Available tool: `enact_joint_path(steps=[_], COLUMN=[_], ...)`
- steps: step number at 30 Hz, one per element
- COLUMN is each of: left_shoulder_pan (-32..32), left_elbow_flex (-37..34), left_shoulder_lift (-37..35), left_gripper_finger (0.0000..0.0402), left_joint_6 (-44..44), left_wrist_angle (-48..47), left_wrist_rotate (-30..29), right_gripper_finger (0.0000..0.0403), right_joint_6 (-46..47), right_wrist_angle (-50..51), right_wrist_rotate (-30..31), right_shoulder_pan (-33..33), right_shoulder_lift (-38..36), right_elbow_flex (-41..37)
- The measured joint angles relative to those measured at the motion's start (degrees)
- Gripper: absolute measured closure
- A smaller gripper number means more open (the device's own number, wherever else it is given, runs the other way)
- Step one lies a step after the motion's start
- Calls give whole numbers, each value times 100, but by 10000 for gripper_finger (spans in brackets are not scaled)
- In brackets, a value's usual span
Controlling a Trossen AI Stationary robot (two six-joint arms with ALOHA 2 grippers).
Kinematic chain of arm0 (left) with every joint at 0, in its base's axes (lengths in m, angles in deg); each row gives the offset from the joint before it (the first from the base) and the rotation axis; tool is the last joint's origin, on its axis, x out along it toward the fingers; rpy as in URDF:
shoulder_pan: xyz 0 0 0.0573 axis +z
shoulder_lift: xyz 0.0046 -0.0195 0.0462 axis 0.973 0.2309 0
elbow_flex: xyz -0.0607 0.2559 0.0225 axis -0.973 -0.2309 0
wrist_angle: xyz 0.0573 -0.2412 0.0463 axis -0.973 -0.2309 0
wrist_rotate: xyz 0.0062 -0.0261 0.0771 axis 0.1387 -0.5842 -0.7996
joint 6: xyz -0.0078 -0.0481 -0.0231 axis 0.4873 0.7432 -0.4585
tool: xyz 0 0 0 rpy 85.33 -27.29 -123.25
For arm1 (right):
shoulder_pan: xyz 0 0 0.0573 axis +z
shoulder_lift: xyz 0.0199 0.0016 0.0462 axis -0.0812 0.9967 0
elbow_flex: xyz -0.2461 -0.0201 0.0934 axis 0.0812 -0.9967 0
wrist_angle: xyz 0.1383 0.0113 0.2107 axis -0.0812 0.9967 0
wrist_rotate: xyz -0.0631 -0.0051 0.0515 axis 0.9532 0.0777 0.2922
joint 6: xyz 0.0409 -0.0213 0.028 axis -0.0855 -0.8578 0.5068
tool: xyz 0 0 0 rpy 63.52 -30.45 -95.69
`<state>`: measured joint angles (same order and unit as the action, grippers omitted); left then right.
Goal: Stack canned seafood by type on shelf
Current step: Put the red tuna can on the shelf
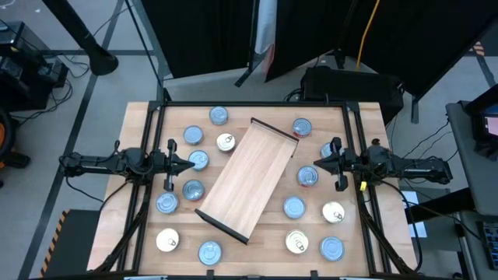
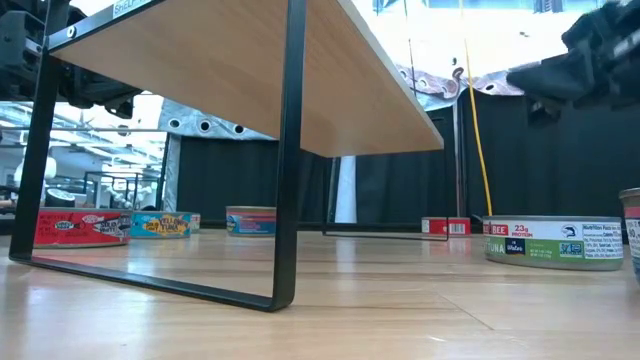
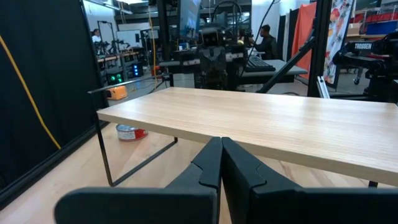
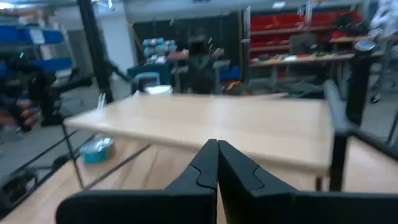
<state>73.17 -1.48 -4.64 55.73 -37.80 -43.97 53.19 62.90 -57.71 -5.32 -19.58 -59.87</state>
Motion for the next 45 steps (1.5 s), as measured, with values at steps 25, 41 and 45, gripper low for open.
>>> enact_joint_path(steps=[25, 41, 45], left_shoulder_pan=[2, 1, 1], left_elbow_flex=[0, 260, 404], left_shoulder_lift=[-1, 5, 7], left_gripper_finger=[388, 388, 388], left_joint_6=[13, 185, 190], left_wrist_angle=[28, 17, -41], left_wrist_rotate=[-36, -838, -845], right_gripper_finger=[403, 403, 403], right_joint_6=[347, 3320, 3603], right_wrist_angle=[5591, 5348, 5368], right_wrist_rotate=[1139, 1122, 995], right_shoulder_pan=[36, 839, 1012], right_shoulder_lift=[4254, 4731, 5164], right_elbow_flex=[6963, 4358, 4334])
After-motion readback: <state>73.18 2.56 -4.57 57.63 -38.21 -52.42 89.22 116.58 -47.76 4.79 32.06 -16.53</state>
